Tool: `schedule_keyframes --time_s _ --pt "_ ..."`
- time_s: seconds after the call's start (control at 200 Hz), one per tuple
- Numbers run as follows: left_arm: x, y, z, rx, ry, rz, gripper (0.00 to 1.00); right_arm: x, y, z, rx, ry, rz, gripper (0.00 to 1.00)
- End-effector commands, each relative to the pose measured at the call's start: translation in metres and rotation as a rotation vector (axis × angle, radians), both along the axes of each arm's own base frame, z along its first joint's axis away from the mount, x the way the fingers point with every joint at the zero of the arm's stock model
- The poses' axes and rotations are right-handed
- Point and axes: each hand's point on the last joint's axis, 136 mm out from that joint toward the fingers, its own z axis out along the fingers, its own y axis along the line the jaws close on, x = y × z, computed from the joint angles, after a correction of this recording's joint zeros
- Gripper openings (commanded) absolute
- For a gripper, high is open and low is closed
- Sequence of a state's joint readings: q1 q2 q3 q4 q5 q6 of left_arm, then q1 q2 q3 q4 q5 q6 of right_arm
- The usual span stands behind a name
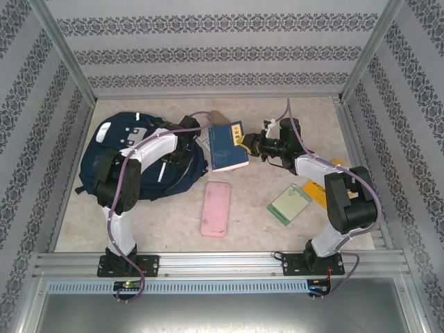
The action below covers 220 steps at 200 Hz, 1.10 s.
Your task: Pack the student bag
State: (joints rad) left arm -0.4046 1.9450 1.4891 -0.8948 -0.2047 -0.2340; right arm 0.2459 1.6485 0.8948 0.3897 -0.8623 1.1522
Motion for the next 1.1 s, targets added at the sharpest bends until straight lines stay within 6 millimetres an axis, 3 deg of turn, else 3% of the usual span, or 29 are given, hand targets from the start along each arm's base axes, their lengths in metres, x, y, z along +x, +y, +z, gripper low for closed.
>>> schedule_keyframes --time_s 0.0,0.235,0.39,0.6,0.814,1.094 --pt "0.009 0.007 0.046 0.012 -0.093 0.003 0.00 0.006 0.013 0.023 -0.006 -0.099 -0.002 0.00" --pt "0.021 0.009 0.125 -0.152 -0.237 0.031 0.00 0.010 0.045 0.020 -0.027 -0.125 -0.013 0.00" --pt "0.026 0.015 0.167 -0.286 -0.315 0.020 0.00 0.016 0.079 0.022 -0.019 -0.163 0.005 0.00" --pt "0.032 0.029 0.206 -0.476 -0.379 0.056 0.00 0.039 0.129 0.016 0.040 -0.181 -0.018 0.00" --pt "0.032 0.028 0.243 -0.675 -0.457 0.038 0.00 0.059 0.190 0.014 0.106 -0.191 -0.021 0.00" --pt "0.032 0.030 0.257 -0.785 -0.458 0.059 0.00 0.070 0.262 -0.014 0.125 -0.163 -0.054 0.00"
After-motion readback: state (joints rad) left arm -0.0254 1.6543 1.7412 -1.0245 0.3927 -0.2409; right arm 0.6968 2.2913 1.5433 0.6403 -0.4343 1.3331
